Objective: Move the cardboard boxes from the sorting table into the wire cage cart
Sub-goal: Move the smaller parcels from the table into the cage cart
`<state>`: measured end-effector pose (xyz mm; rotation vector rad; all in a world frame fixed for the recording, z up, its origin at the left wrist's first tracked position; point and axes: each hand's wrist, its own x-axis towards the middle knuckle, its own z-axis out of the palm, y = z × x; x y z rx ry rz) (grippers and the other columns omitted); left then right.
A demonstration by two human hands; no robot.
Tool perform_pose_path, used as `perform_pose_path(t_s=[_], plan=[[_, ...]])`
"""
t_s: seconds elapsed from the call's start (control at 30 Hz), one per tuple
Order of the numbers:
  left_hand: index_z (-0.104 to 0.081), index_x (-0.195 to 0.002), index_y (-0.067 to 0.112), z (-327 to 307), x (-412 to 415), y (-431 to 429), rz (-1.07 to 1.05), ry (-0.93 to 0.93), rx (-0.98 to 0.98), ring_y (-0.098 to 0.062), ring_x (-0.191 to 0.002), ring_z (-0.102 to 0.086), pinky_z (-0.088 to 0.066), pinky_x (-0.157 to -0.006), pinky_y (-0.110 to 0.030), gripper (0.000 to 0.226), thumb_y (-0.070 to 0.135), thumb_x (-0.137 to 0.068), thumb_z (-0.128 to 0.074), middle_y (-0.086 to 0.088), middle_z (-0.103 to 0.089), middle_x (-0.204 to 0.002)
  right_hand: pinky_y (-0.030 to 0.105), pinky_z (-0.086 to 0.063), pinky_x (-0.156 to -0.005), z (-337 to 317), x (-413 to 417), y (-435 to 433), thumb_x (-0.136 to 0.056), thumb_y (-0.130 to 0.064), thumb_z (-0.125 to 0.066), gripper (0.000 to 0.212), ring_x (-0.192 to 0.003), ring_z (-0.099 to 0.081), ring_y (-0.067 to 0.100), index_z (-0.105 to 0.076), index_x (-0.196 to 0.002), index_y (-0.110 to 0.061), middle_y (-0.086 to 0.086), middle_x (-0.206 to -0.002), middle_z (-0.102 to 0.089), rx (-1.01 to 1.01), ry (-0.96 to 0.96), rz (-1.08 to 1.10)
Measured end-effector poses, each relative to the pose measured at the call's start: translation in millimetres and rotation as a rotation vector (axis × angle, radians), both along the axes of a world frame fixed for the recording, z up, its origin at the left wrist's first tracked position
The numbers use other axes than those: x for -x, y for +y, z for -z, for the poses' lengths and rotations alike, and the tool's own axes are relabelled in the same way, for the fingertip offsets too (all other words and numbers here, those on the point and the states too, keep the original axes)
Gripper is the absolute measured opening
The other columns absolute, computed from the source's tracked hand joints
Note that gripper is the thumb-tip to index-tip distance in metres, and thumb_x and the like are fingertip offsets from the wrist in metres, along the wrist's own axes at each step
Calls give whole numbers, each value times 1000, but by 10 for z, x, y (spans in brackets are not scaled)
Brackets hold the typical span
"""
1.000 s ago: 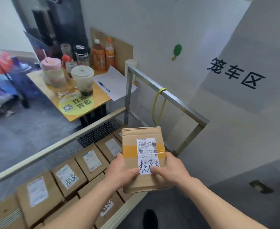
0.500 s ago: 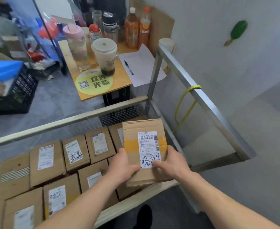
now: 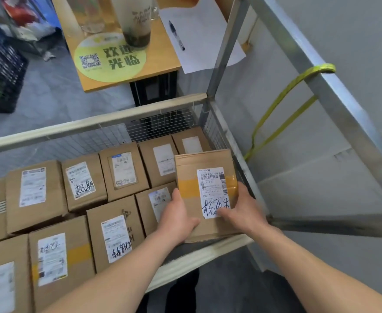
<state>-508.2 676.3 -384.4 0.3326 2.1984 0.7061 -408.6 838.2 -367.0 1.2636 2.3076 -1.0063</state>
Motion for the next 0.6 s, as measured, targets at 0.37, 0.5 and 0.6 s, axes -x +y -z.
perform_pose_path(t_s=[0.37, 0.5, 0.6], plan=[[-22, -148, 17, 535, -27, 143, -31, -82, 18, -23, -106, -62, -53, -88, -35, 90, 18, -80, -80, -3, -63, -118, 39, -55, -84, 625, 57, 204, -74, -36, -82, 81, -95, -66, 19, -35, -139, -27, -9, -111, -69, -23, -65, -58], [-23, -147, 15, 696, -85, 175, -28, -121, 34, -22, -102, -63, -56, -87, -38, 88, 14, -80, -80, -3, -63, -115, 38, -55, -83, 800, 28, 245, -75, -36, -82, 89, -101, -68, 24, -29, -146, -26, -4, -116, -70, -36, -122, -72], [-22, -147, 17, 792, -159, 193, -36, -154, 30, -22, -102, -64, -56, -88, -38, 89, 13, -79, -79, -3, -63, -115, 35, -54, -74, 907, -25, 267, -74, -35, -82, 86, -90, -67, 20, -31, -143, -29, -7, -107, -69, -15, -145, -60]])
